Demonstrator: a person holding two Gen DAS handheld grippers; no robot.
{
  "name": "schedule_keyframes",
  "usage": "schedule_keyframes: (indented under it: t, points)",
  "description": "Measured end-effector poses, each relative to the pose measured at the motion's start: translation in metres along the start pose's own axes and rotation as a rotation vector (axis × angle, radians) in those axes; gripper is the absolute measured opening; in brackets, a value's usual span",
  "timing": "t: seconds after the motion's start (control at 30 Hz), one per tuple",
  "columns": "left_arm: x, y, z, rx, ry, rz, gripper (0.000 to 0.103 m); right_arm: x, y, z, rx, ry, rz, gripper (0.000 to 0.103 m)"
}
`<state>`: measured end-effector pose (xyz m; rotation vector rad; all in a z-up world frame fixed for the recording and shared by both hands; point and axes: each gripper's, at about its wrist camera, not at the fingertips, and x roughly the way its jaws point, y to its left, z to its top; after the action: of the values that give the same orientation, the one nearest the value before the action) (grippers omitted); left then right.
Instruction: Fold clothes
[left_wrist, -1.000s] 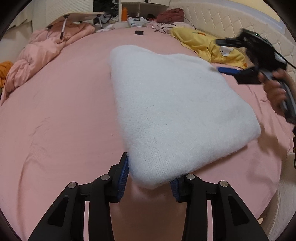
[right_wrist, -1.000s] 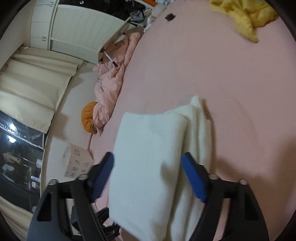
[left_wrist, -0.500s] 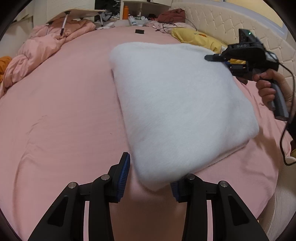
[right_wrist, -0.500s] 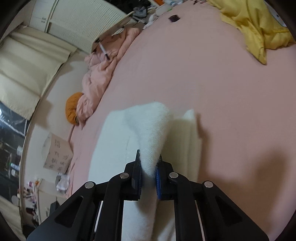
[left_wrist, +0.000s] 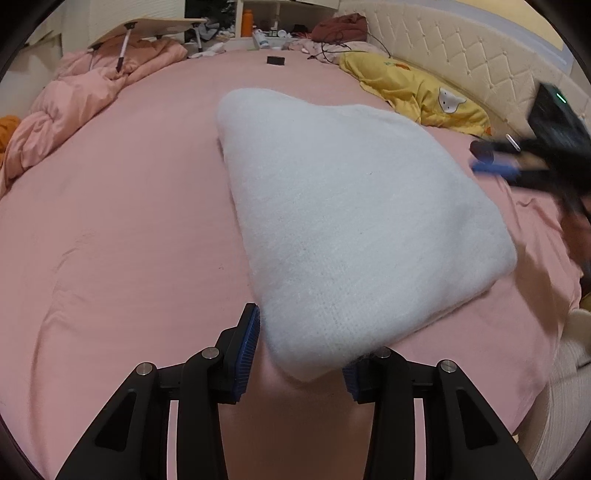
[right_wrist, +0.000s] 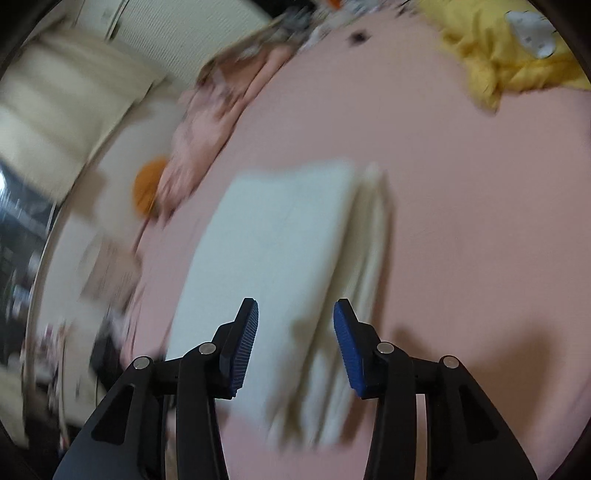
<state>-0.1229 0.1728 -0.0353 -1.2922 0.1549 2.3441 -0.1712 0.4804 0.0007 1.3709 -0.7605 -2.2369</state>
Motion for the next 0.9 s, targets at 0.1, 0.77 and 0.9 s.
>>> schedule_keyframes:
  t: [0.1, 0.77, 0.9]
  points:
    - [0.001, -0.005, 0.001, 0.01, 0.0, 0.013, 0.039, 0.014, 0.008, -0.03, 0.015, 0.099, 0.039, 0.044]
    - [0.012, -0.01, -0.004, 0.075, 0.061, 0.124, 0.043, 0.02, -0.042, -0.056, 0.177, 0.129, 0.148, 0.011]
    - [0.01, 0.002, -0.005, -0.002, 0.071, 0.078, 0.044, 0.014, -0.04, -0.061, 0.139, 0.131, 0.096, 0.018]
